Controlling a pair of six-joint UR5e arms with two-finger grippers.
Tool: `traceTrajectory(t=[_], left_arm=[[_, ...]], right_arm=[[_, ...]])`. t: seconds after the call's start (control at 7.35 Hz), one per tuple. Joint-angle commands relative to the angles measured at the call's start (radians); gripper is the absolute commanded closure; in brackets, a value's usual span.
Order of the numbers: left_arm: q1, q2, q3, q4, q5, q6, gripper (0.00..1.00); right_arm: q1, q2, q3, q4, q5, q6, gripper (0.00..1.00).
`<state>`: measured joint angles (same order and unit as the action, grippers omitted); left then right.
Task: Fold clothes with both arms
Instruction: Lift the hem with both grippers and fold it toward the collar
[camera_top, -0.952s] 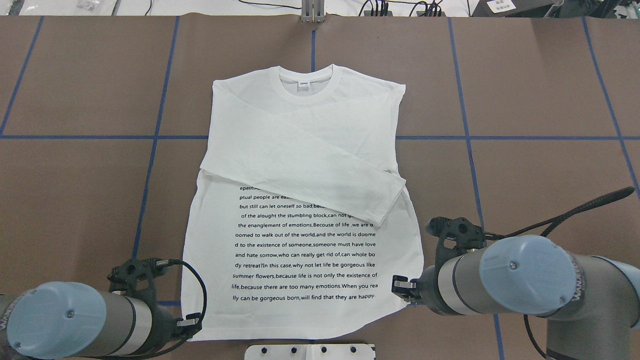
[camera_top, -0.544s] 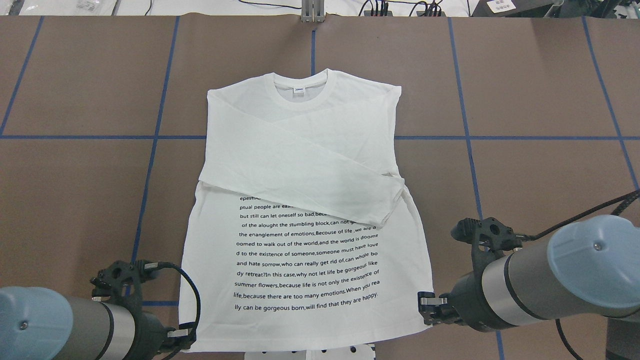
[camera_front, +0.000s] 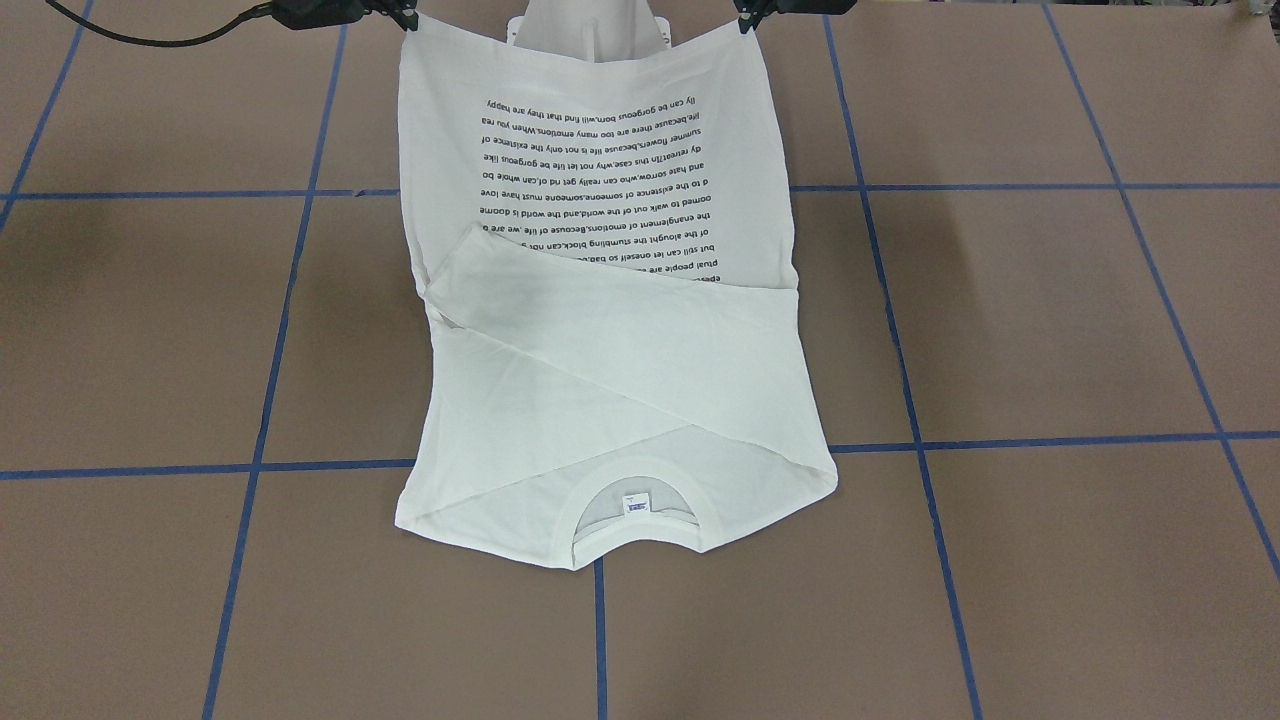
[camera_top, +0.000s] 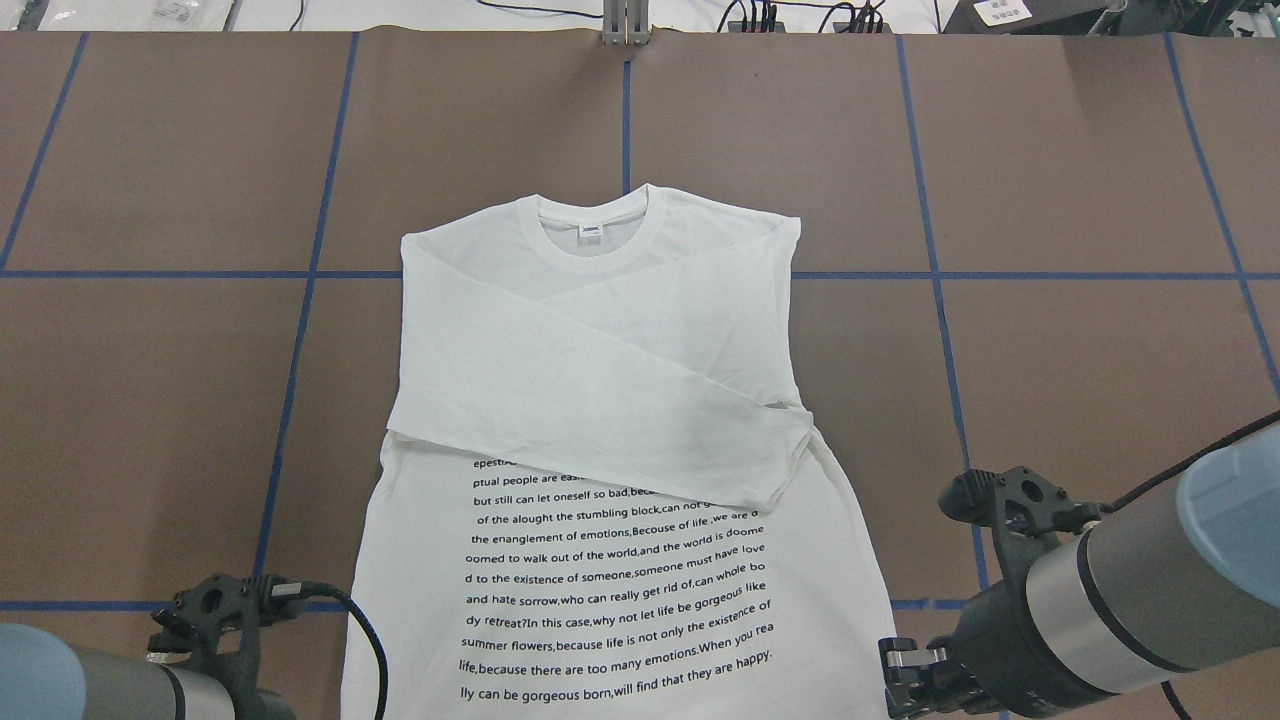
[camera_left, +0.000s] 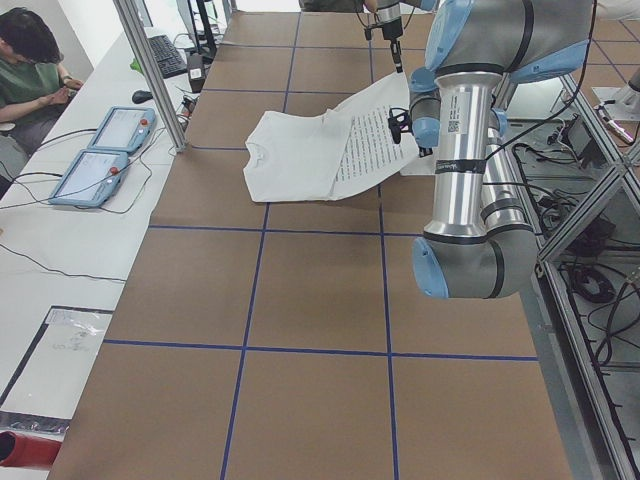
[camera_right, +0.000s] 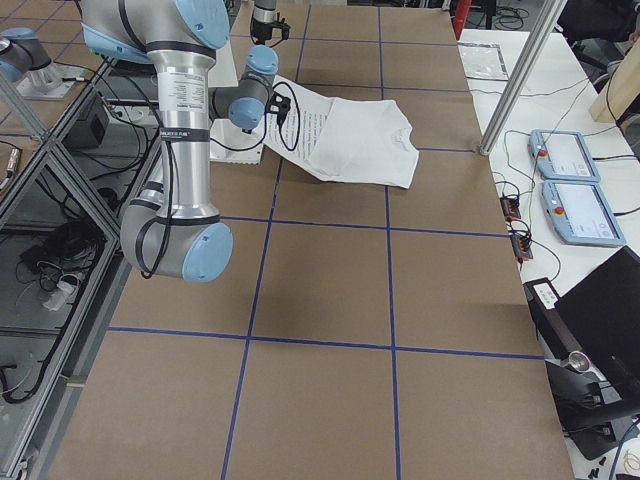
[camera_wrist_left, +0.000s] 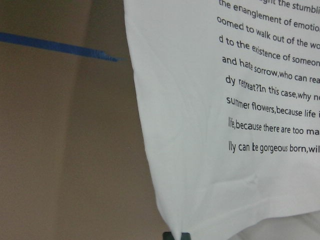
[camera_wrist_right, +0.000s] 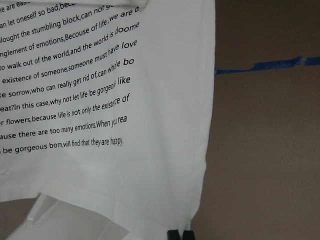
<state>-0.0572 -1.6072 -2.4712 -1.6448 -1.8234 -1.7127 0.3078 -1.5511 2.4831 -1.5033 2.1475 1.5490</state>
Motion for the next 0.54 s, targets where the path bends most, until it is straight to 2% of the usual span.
traceTrajectory(t=[0.0,0.14,0.41], left_arm=[[-0.021,0.004,-0.035,0.013,-0.007,0.001,1.0],[-0.079,-0.006,-0.032,0.013,-0.023,0.007,1.0],[-0.32,-0.045,0.017,0.016,-0.13,0.187,1.0]], right_arm=[[0.061,-0.001,0.005,0.0,0.02,-0.001,1.0],[0.115,0.002,-0.006,0.0,0.018,-0.004,1.0],[0.241,0.118,-0.106,0.0,0.025,-0.078,1.0]])
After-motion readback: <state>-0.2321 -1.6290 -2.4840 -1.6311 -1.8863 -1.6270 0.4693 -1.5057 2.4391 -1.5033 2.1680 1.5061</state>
